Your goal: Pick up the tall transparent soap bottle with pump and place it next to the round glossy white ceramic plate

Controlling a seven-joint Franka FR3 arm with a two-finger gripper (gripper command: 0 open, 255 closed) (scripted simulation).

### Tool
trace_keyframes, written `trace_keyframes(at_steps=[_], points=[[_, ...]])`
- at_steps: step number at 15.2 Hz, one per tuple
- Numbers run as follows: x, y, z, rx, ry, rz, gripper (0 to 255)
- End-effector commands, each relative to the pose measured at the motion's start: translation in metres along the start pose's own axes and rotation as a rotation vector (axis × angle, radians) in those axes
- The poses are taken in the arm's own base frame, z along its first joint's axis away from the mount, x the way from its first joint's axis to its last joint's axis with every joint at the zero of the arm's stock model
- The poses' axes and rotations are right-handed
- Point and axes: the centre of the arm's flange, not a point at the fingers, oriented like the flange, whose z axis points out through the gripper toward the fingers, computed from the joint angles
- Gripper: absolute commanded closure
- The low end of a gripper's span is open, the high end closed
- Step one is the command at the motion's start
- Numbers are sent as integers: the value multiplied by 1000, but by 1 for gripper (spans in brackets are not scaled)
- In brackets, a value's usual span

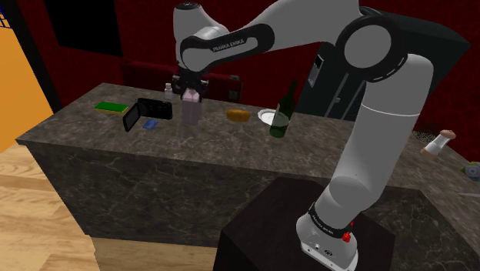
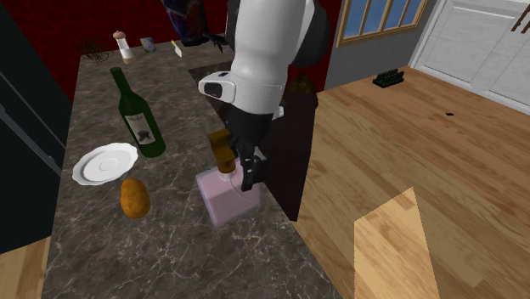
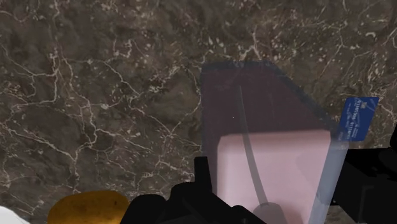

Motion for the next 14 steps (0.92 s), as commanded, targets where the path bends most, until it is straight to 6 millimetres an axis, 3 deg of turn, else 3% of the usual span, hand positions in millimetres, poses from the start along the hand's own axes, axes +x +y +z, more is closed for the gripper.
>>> trace_keyframes(at_steps=[1, 14], points=[[3, 0, -9, 0, 0, 0, 255], [20, 0, -76, 0, 0, 0, 255]])
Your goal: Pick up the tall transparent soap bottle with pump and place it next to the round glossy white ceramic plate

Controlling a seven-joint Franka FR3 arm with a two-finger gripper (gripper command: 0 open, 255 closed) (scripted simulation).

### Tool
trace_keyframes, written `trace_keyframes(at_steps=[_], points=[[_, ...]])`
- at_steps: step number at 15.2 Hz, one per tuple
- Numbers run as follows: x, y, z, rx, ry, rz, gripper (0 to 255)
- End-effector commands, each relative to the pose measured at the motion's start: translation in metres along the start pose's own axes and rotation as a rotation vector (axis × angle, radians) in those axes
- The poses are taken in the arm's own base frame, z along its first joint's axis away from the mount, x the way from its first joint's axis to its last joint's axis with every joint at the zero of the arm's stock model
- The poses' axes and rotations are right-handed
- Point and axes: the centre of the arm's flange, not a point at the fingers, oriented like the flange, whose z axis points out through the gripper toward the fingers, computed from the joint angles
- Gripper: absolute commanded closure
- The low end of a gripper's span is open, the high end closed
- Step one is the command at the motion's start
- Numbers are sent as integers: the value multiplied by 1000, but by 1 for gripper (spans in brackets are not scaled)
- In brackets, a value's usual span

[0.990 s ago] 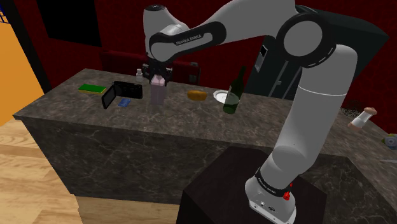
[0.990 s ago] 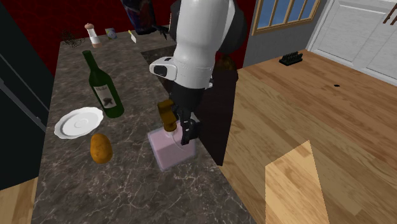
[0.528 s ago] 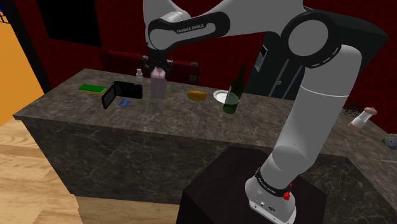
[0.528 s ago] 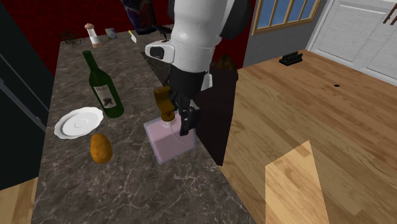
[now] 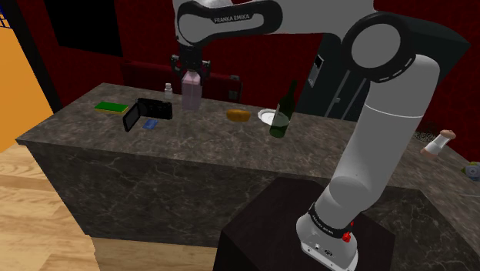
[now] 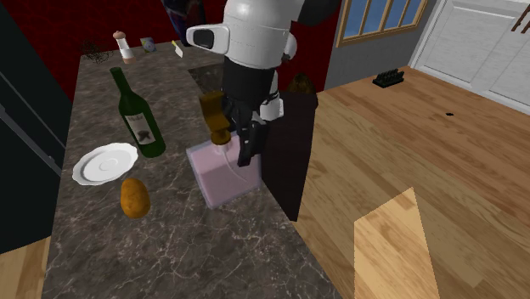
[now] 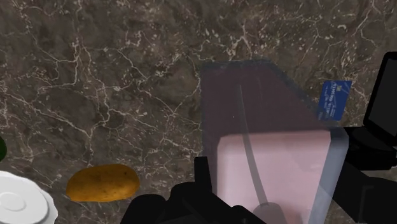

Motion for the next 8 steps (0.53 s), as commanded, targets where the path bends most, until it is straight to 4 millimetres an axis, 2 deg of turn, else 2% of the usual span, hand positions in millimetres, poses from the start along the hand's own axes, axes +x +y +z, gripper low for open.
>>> trace_keyframes(at_steps=[1, 8], points=[[2, 0, -10, 0, 0, 0, 255], [11, 0, -46, 0, 0, 0, 255]])
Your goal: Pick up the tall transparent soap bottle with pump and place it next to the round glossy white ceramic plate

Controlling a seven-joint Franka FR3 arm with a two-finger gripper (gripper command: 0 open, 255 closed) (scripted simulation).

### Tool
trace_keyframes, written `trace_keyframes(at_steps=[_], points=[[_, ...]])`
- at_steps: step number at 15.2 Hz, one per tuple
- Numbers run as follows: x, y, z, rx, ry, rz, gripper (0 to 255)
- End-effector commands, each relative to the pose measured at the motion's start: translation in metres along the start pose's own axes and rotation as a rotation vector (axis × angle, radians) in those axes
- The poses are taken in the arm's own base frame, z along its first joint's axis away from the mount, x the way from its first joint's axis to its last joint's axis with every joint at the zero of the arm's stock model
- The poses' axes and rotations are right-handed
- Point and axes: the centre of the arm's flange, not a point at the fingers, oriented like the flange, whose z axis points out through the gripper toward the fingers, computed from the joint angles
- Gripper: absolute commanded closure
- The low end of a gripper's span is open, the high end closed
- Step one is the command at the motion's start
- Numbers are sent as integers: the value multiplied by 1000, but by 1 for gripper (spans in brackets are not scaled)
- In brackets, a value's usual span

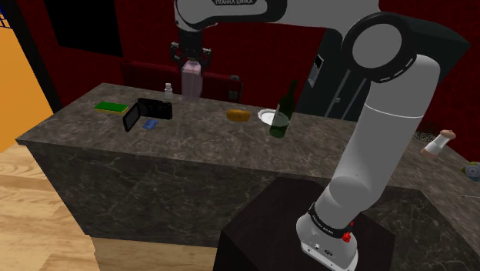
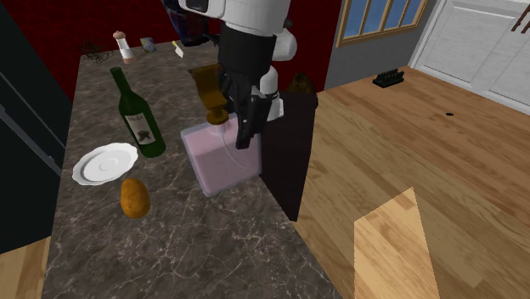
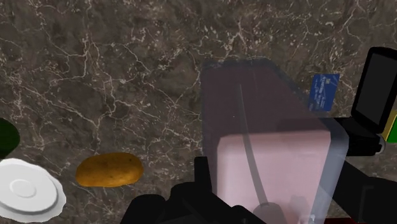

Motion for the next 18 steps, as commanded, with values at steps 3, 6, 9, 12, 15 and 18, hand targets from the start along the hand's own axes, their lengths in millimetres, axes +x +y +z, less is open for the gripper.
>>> trace_keyframes(at_steps=[3, 6, 9, 12, 15, 18], points=[[6, 0, -21, 0, 0, 0, 255], [10, 0, -36, 0, 0, 0, 255], [14, -1, -51, 0, 0, 0, 255], [20, 12, -59, 0, 0, 0, 255], [33, 49, -56, 0, 0, 0, 255], [46, 86, -53, 0, 0, 0, 255]])
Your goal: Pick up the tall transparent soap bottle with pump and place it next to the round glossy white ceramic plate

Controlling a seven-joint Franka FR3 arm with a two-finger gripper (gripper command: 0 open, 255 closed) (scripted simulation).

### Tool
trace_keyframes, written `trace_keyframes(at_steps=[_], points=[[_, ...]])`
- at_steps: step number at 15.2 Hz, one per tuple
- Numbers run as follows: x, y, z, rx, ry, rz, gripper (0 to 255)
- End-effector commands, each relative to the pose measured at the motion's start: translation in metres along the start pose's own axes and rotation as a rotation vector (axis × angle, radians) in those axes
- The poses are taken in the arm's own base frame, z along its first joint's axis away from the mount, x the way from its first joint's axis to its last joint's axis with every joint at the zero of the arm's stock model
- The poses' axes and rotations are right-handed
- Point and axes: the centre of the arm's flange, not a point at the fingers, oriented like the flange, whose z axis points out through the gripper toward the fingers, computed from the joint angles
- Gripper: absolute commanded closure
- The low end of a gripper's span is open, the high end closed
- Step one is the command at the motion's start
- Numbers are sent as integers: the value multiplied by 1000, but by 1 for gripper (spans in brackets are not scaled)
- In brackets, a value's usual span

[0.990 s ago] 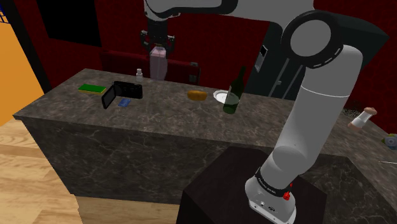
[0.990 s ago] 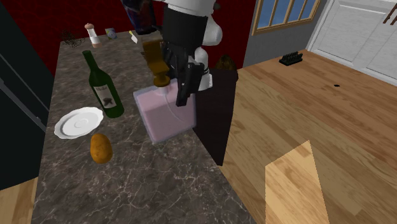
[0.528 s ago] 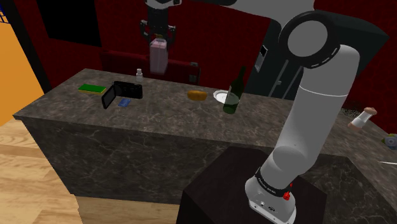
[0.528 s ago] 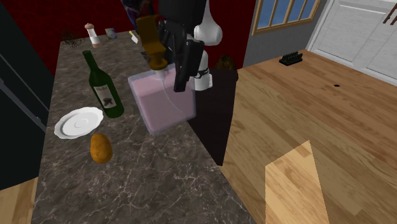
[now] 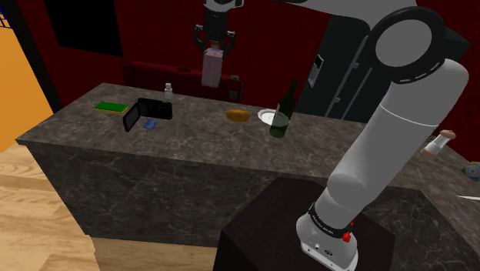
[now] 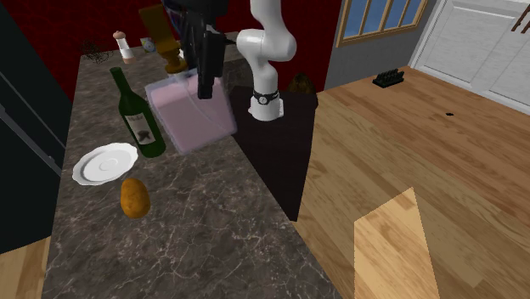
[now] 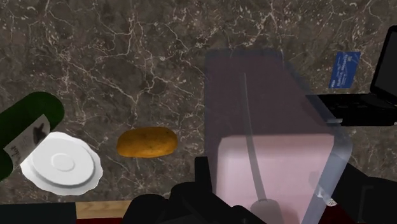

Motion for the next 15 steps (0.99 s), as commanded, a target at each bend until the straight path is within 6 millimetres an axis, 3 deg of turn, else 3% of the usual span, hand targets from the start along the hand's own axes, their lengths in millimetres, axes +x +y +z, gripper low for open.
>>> trace_keyframes(at_steps=[1, 15], points=[[8, 25, 2, 1, 0, -1, 255], [69, 199, 15, 1, 0, -1, 255]])
